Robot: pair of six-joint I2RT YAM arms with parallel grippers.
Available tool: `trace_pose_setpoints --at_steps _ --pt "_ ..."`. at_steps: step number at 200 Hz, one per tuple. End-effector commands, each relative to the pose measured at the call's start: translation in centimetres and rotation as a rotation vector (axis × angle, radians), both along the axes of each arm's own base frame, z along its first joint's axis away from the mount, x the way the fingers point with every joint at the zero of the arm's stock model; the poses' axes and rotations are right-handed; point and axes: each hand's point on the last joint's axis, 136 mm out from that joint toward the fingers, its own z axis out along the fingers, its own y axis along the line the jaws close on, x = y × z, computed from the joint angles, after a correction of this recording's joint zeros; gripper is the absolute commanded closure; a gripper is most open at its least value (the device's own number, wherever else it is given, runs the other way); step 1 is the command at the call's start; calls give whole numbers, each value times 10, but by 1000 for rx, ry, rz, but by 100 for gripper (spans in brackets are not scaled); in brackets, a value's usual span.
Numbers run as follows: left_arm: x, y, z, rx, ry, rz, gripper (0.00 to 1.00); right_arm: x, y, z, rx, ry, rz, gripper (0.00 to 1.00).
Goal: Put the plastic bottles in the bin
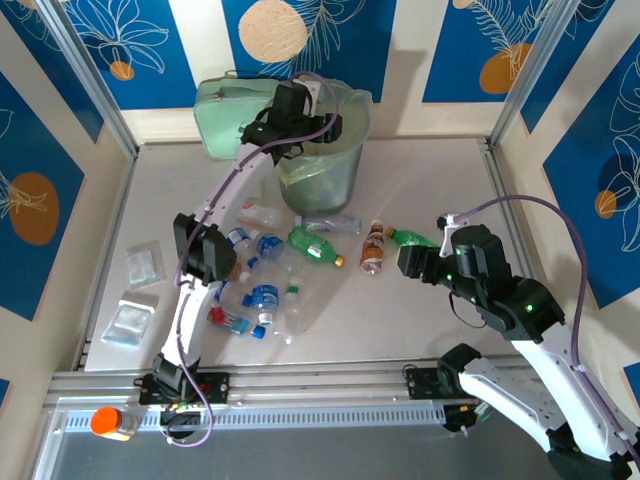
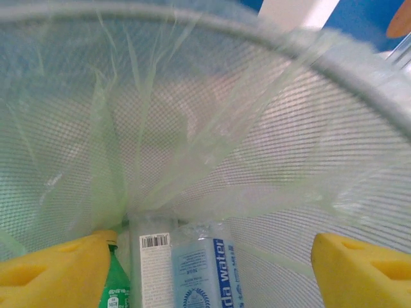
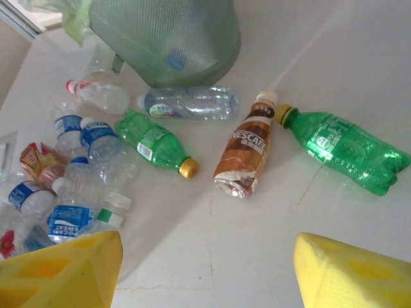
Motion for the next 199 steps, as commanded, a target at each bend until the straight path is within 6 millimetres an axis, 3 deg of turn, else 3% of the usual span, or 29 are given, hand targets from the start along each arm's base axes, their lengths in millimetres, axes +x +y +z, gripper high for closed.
trace_pose_setpoints --at_steps 1,40,101,124,150,199 --pt "-41 7 92 -69 -125 -52 20 -7 3 12 17 -11 43 30" --pt "-100 4 123 -47 -154 -98 22 -15 6 15 48 12 66 30" --pt "-201 21 124 -73 -83 -144 24 -32 13 16 126 37 110 33" --pt "-241 33 109 -70 -23 -178 24 -35 20 5 142 73 137 33" --pt "-274 57 69 -64 70 -167 24 -32 23 -11 130 122 133 33" --pt "-308 98 0 9 158 -109 24 -14 31 -41 58 220 118 34"
